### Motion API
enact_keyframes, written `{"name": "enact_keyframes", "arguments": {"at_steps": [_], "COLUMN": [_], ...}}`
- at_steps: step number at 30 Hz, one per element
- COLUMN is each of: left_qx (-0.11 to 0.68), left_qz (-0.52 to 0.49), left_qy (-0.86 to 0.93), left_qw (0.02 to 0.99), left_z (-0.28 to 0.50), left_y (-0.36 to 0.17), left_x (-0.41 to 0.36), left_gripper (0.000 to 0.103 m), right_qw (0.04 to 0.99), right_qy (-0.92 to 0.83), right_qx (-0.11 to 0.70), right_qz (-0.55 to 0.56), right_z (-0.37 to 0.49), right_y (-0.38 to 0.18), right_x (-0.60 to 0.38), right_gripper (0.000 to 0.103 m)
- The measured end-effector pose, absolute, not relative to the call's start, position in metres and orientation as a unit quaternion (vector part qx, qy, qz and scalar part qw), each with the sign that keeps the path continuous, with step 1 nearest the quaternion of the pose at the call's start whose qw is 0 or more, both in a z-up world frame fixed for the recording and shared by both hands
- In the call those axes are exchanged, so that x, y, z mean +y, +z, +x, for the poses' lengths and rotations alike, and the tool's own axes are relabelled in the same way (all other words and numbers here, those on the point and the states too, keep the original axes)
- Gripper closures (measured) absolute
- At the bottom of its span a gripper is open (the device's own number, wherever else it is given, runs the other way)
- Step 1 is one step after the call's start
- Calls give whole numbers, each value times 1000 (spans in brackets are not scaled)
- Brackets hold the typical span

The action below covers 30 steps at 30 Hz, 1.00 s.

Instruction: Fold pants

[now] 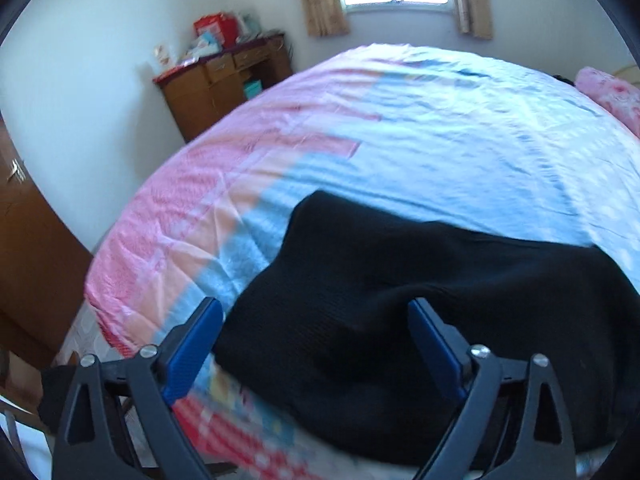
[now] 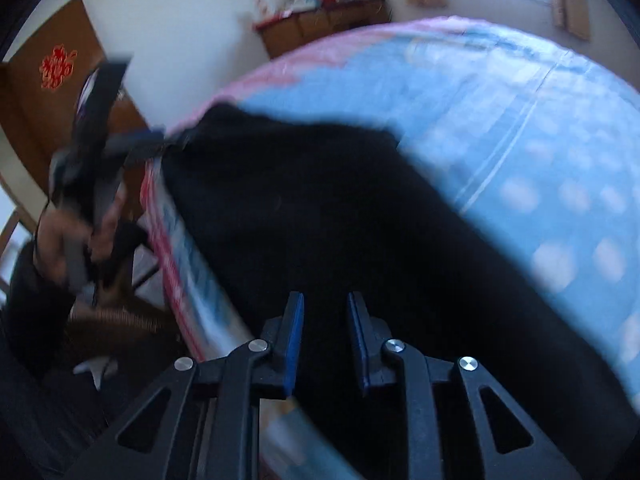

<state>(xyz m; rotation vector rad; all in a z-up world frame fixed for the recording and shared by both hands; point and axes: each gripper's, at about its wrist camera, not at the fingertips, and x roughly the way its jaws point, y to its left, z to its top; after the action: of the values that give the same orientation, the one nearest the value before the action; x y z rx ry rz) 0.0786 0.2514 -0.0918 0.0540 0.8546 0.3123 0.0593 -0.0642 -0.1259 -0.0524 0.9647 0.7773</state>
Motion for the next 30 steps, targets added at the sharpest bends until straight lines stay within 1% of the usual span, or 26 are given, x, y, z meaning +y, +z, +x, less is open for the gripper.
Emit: {"name": "enact_keyframes", "arguments": {"at_steps": [1,4,8,11,14,16,18,20,22,25,27,30], "left_qx": [418,426,433,413,388,386,404,412,403,370,359,353], "left_qz": [4,-68,-49,-21,0,42,78,66,51,42,45,35], "left_qy": [145,115,128,147,156,164,186,180,183,187,193,177], "left_qw": [897,895,891,899,908,907,892,891,895,909,912,918], "left_z": [86,93,91,73,60,58,58,55,51,50,54,67], "left_y": [-99,-102,-93,-79,-72,-76,-88,-90,-81,-57,-47,-39], "left_x": [261,285,278,267,261,253,249,253,258,260,258,252], "left_gripper": [0,0,0,1,1,0,1,1,1,1,1,1], "right_qw": [807,803,825,868,891,890,879,883,887,907,909,913], "right_qy": [376,381,366,290,235,213,173,186,176,175,168,157], "right_qx": [456,457,428,401,388,403,442,430,428,379,377,377], "right_qz": [-14,-17,45,30,13,-13,-53,-26,6,57,57,26], "right_z": [48,24,-1,-13,-20,-18,-12,-16,-14,-14,-4,15], "right_y": [-132,-126,-103,-90,-89,-101,-125,-121,-108,-85,-81,-79], "right_x": [-62,-64,-106,-141,-159,-163,-164,-179,-192,-206,-206,-190], "right_gripper": [78,78,78,78,78,78,78,78,78,78,78,78]}}
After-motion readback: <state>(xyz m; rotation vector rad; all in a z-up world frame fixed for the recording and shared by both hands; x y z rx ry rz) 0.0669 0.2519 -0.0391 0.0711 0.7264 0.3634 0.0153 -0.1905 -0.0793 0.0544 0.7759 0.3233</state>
